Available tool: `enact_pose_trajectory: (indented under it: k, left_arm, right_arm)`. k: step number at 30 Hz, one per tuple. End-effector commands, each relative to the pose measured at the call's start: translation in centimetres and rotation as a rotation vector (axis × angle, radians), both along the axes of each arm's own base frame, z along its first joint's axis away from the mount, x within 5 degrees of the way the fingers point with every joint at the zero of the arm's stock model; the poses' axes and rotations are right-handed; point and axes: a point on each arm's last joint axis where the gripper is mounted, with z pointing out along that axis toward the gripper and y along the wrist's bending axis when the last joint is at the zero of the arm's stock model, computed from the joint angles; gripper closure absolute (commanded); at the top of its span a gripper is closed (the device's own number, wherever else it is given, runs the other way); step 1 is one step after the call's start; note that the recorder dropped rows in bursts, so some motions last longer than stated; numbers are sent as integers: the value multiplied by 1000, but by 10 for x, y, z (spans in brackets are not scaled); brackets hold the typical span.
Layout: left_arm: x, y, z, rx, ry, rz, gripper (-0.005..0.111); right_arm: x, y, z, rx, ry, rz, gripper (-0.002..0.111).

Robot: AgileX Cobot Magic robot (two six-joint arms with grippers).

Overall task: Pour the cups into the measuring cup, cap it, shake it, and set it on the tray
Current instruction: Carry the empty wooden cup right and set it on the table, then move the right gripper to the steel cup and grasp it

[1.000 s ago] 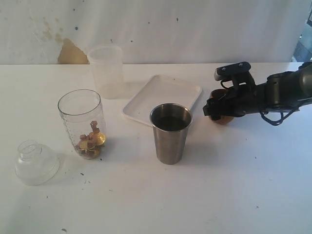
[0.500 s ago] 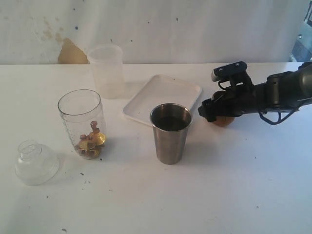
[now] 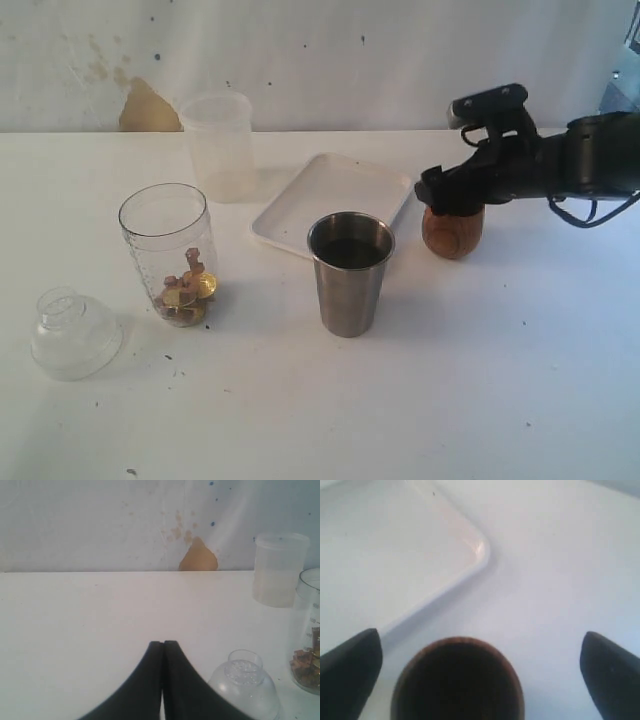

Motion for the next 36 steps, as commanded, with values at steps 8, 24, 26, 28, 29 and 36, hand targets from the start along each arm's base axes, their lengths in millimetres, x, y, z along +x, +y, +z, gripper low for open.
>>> enact_pose_trajectory:
  k: [8,24,26,28,29,36]
  left_arm:
    - [0,0,-1,0,-10,-1,107]
    - [0,0,-1,0,-10,-1,107]
    - [0,0,-1,0,-10,-1,107]
    - [0,0,-1,0,-10,-1,107]
    - [0,0,-1,0,-10,-1,107]
    - [0,0,-1,0,-10,-1,107]
  right_arm:
    - [-33,-5,93,100,-196,-85,24]
    - [-160,24,154,235,-279,254,44]
    - [-168,32,149,265,-193,352,19]
    - [-173,36,148,287,-163,409,19]
    - [-173,36,149,299,-158,399,22]
    - [-172,32,147,270,-139,353,28]
